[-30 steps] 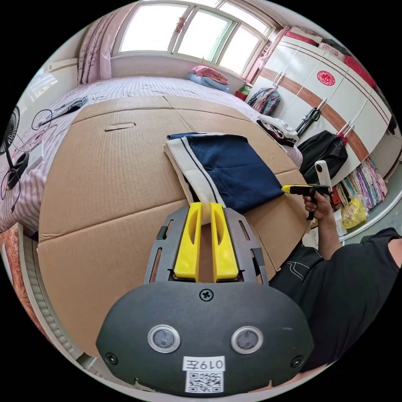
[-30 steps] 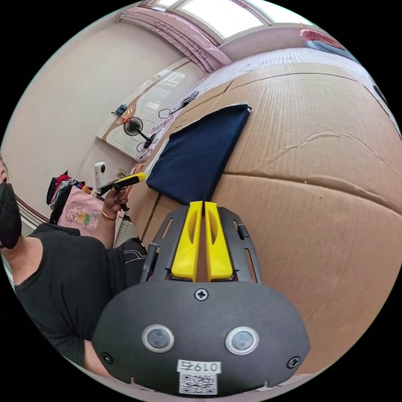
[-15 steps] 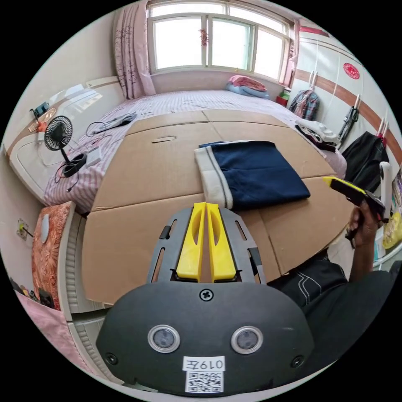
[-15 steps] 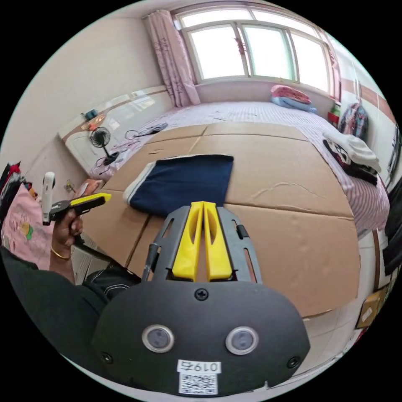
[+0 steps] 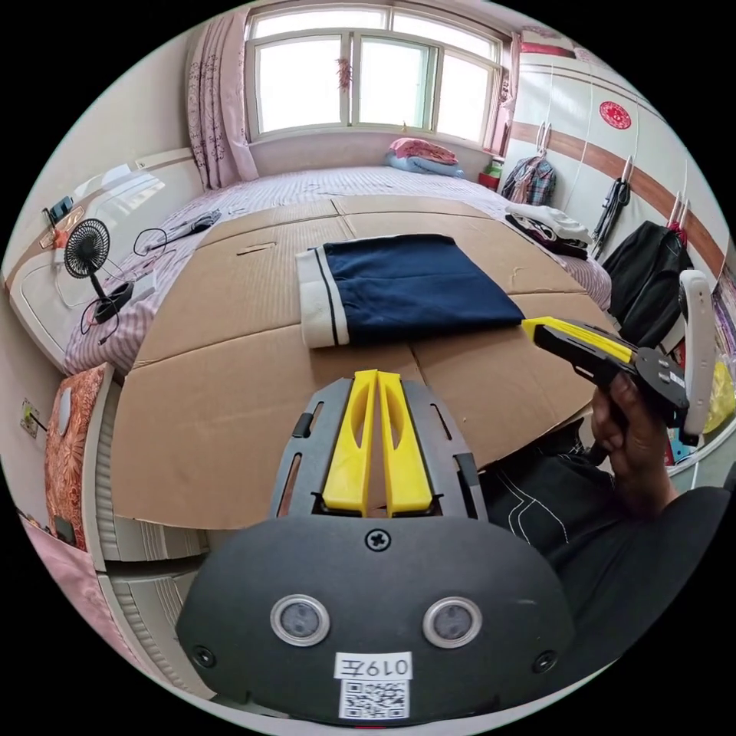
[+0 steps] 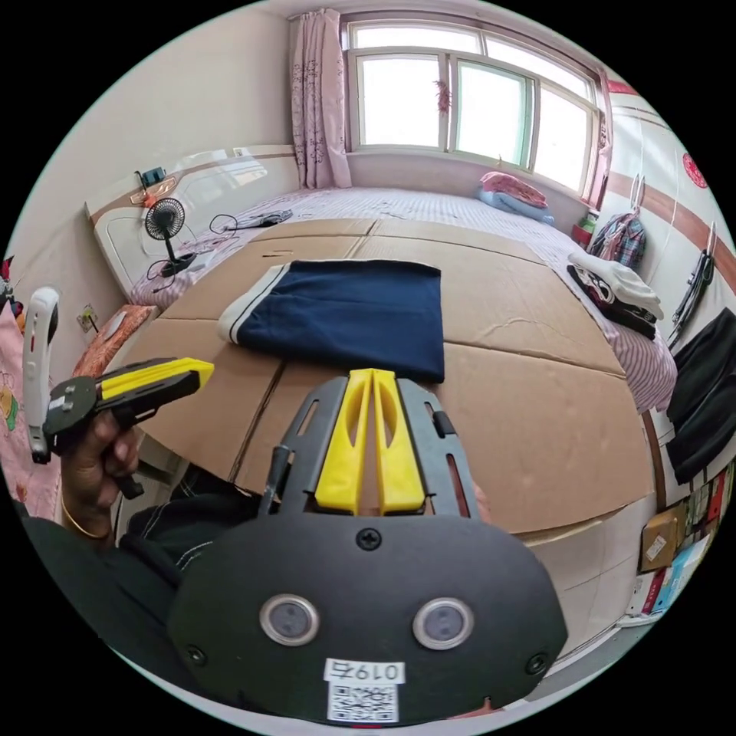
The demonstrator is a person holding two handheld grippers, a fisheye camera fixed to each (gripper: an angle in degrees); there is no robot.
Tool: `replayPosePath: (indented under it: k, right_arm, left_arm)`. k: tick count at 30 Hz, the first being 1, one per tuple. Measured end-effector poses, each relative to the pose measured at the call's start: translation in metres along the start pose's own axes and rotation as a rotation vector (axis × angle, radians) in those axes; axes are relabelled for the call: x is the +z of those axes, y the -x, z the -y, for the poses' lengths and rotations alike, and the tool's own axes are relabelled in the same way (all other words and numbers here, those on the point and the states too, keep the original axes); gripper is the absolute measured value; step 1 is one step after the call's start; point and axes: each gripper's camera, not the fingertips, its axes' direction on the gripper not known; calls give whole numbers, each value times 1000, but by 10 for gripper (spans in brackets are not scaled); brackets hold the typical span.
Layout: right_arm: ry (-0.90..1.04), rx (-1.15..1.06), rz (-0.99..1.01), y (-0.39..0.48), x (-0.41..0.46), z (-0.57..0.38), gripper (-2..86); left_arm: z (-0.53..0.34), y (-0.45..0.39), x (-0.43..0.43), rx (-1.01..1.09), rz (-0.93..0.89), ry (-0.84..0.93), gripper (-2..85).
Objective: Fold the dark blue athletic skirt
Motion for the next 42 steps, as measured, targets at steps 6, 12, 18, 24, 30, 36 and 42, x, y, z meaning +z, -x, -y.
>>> replayPosePath:
  k: [6,12,18,24,30,36,42]
  right_arm:
    - [80,31,11,16,1,-12,-7]
    - [63,38,-19,38,-10,-22,-9]
    - [56,10,11,62,-18,-21,-10]
    - [30,17,-13,73,-15,-20,-10]
    - [80,21,20,78,2,-19,-10]
    - [86,-8,44,88,14,-18,-10]
    - [83,-54,35,95,24,-11,-10]
  left_arm:
    - [-5,-18,-5,-14,44,23,13]
    - [-13,-40,-9,-23,87,46,12]
    - [-14,-61,-18,1,95,34,11]
    - [-7,-70,-21,30,82,20,9]
    - [-1,-71,-15,32,85,33,10]
    - [0,-69,-5,24,80,57,9]
    - [2,-66,1,19,89,55,9]
